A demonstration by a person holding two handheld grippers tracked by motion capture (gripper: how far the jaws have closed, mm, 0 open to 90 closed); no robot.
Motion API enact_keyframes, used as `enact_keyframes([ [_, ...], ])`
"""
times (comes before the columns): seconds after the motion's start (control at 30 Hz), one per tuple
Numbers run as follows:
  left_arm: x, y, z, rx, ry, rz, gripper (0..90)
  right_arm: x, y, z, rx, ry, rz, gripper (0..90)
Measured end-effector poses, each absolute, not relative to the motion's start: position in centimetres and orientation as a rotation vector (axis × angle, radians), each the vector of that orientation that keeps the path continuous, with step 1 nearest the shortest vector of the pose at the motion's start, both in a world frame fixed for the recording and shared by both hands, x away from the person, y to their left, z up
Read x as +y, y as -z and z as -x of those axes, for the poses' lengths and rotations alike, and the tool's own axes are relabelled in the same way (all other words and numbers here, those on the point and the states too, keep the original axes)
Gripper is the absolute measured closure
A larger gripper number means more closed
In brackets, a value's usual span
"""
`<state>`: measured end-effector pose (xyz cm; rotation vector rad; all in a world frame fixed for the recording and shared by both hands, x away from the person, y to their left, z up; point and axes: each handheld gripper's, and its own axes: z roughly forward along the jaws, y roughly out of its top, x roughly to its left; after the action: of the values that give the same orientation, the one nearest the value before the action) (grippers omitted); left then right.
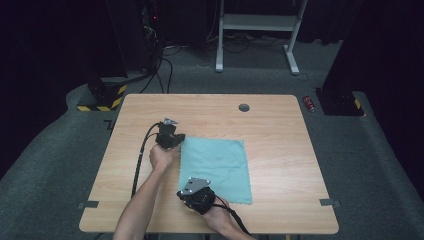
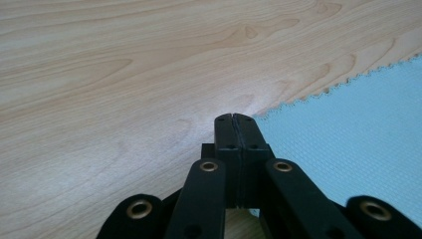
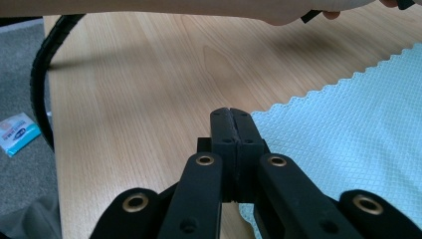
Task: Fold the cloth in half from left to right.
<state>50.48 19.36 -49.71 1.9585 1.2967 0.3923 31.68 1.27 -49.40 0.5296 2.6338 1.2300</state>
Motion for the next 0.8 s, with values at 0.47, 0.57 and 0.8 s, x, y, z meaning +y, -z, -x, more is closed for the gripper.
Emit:
enact_keyframes([
  [0.47,22.6,48.1,-49.9,1.325,-0.419,-1.942,89.9,3.4,47.6,-31.9,2.629,-1.302,-0.486,90.0],
  [0.57,22.5,47.8,-49.8,1.314,-0.422,-1.937,89.9,3.2,47.6,-31.8,2.622,-1.308,-0.485,90.0],
  [0.8,21.2,48.2,-50.0,1.298,-0.405,-1.934,89.9,1.3,47.9,-31.6,2.601,-1.303,-0.535,90.0],
])
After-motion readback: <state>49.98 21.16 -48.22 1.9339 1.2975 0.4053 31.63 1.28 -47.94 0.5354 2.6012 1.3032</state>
